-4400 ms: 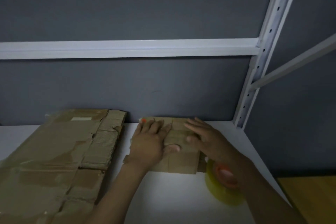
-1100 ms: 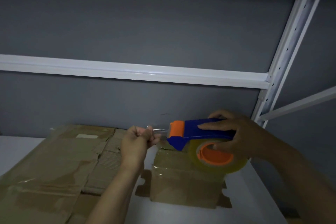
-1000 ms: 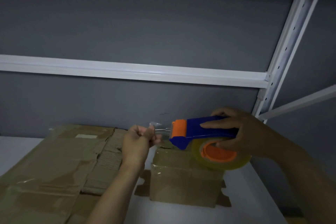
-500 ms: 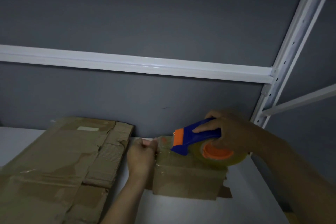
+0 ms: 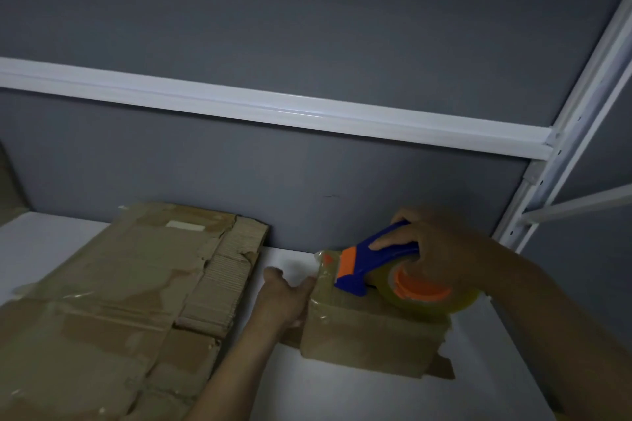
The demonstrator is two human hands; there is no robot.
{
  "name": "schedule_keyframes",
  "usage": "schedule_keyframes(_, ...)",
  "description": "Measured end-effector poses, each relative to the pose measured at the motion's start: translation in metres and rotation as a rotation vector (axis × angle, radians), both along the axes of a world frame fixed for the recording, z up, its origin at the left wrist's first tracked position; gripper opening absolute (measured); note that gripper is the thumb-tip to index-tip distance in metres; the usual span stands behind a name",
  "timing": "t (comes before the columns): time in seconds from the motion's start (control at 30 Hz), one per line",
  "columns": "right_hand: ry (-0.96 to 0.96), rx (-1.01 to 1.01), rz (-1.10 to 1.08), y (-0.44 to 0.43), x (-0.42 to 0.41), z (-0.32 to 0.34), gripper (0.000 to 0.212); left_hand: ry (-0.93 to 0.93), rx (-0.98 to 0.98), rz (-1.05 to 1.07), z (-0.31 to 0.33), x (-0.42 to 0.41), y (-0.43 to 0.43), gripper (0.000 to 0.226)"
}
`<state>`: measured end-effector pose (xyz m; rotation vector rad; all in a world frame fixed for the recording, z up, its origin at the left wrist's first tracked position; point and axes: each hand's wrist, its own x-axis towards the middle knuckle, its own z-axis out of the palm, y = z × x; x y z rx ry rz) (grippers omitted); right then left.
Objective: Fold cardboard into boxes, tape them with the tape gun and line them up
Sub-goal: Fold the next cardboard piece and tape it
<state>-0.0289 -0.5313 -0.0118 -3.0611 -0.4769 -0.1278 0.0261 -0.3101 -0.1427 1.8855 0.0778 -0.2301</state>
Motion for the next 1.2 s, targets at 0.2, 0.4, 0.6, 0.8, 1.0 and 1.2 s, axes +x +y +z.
schedule_keyframes(0.2,0.033,-0.002,-0.019,0.001,0.0,0.005,0.054,-0.271,-0.016,-0.562,0.008,-0.016,-0.001,0.09)
schedule_keyframes(0.4,0.058,0.119,0.042,-0.006,0.0,0.009,0.037,-0.561,0.599,-0.743,0.016,-0.003,-0.003,0.124)
schedule_keyframes(0.6,0.137,0.185,0.015,-0.018,-0.001,0.022,0.034,-0.61,0.693,-0.727,0.013,0.008,-0.009,0.14)
schedule_keyframes(0.8,0.174,0.148,-0.039,-0.041,-0.021,0.042,0.039,-0.658,0.778,-0.733,0.012,0.014,-0.007,0.144)
schedule_keyframes(1.0,0.182,0.131,-0.119,-0.071,-0.044,0.032,0.038,-0.779,0.946,-0.758,0.018,0.019,-0.012,0.143)
schedule_keyframes(1.2,0.096,0.241,-0.155,-0.06,-0.042,0.009,0.041,-0.895,1.098,-0.73,0.027,0.043,0.002,0.14)
